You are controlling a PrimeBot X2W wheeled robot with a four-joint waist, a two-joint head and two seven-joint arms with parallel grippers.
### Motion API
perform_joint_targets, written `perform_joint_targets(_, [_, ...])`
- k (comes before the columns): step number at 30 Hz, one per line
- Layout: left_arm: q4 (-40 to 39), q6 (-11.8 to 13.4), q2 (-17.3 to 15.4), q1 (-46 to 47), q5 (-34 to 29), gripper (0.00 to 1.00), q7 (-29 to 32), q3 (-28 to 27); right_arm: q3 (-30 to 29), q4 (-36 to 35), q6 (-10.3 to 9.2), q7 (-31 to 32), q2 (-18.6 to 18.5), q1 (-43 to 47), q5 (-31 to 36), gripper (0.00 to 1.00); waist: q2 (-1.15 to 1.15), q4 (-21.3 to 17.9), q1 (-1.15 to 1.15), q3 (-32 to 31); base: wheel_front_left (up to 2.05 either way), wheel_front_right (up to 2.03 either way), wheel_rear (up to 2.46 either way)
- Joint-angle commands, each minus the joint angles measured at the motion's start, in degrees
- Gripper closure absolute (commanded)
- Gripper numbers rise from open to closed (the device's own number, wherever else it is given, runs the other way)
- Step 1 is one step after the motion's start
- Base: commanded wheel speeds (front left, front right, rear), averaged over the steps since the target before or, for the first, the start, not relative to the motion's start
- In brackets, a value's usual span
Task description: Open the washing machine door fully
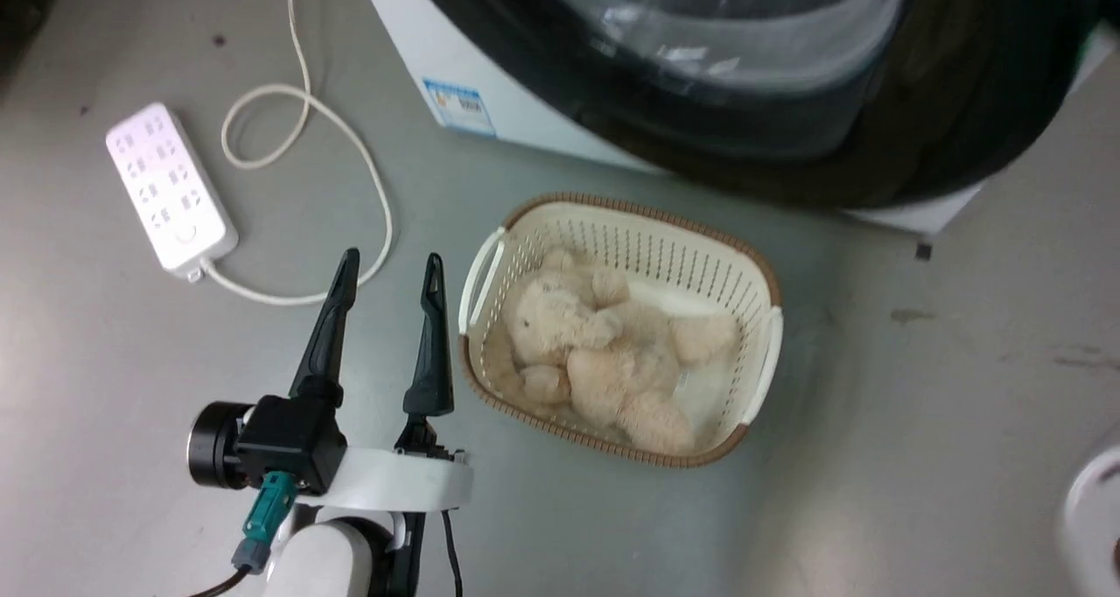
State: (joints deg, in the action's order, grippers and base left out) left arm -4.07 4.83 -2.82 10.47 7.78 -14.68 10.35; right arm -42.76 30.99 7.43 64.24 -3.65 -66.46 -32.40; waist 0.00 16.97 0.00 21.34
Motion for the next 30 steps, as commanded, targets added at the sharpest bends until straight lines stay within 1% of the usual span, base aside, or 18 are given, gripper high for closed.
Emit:
perform_joint_targets(1, [0.32,-0.32,-0.06,-1.12,-0.2,0.0,-0.32,-0.26,1.13,0.53,0.06,0.51,0.75,2.68,-1.54,1.0,0.0,-0.66,0.0,-2.85,0.0,0.0,0.0])
perform_joint_targets(6, [1.49,-1.24,-0.06,-4.08,-0.8,0.0,-0.32,-0.85,7.99,2.54,0.06,0.84,0.76,10.22,-8.74,1.0,0.0,-1.67,0.0,-7.29,0.0,0.0,0.0])
perform_joint_targets(11, [2.48,-2.52,-0.06,-7.07,-1.84,0.0,-0.32,-1.12,18.6,3.24,0.06,0.17,0.77,17.56,-18.84,1.0,0.0,-2.49,0.0,-10.62,0.0,0.0,0.0])
perform_joint_targets(18, [3.25,-4.62,-0.07,-10.37,-3.44,0.0,-0.32,-1.38,33.98,3.1,0.06,-3.77,0.77,26.49,-33.37,1.0,0.0,-2.54,0.0,-13.27,0.0,0.0,0.0])
perform_joint_targets(24, [3.39,-5.74,-0.07,-12.22,-4.13,0.0,-0.32,-1.67,48.11,1.33,0.06,-8.7,0.77,32.89,-45.85,1.0,0.0,-1.72,0.0,-14.7,0.0,0.0,0.0])
perform_joint_targets(25, [3.39,-5.74,-0.07,-12.22,-4.13,0.0,-0.32,-1.67,48.11,1.33,0.06,-8.7,0.77,32.89,-45.85,1.0,0.0,-1.72,0.0,-14.7,0.0,0.0,0.0])
perform_joint_targets(26, [3.37,-5.91,-0.07,-12.64,-4.24,0.0,-0.32,-1.55,52.63,0.44,0.06,-10.66,0.77,34.3,-48.24,1.0,0.0,-1.42,0.0,-14.95,0.0,0.0,0.0])
perform_joint_targets(27, [3.37,-5.91,-0.07,-12.64,-4.24,0.0,-0.32,-1.55,52.63,0.44,0.06,-10.66,0.77,34.3,-48.24,1.0,0.0,-1.42,0.0,-14.95,0.0,0.0,0.0])
perform_joint_targets(28, [3.35,-5.75,-0.07,-12.92,-3.95,0.0,-0.32,-1.64,56.27,-0.4,0.06,-12.63,0.77,35.32,-49.82,1.0,0.0,-1.23,0.0,-15.12,0.0,0.0,0.0])
perform_joint_targets(29, [3.24,-5.5,-0.07,-13.0,-3.66,0.0,-0.32,-1.82,57.63,-0.62,0.06,-13.69,0.77,35.67,-50.46,1.0,0.0,-1.16,0.0,-15.27,0.0,0.0,0.0])
perform_joint_targets(30, [3.24,-5.5,-0.07,-13.0,-3.66,0.0,-0.32,-1.82,57.63,-0.62,0.06,-13.69,0.77,35.67,-50.46,1.0,0.0,-1.16,0.0,-15.27,0.0,0.0,0.0])
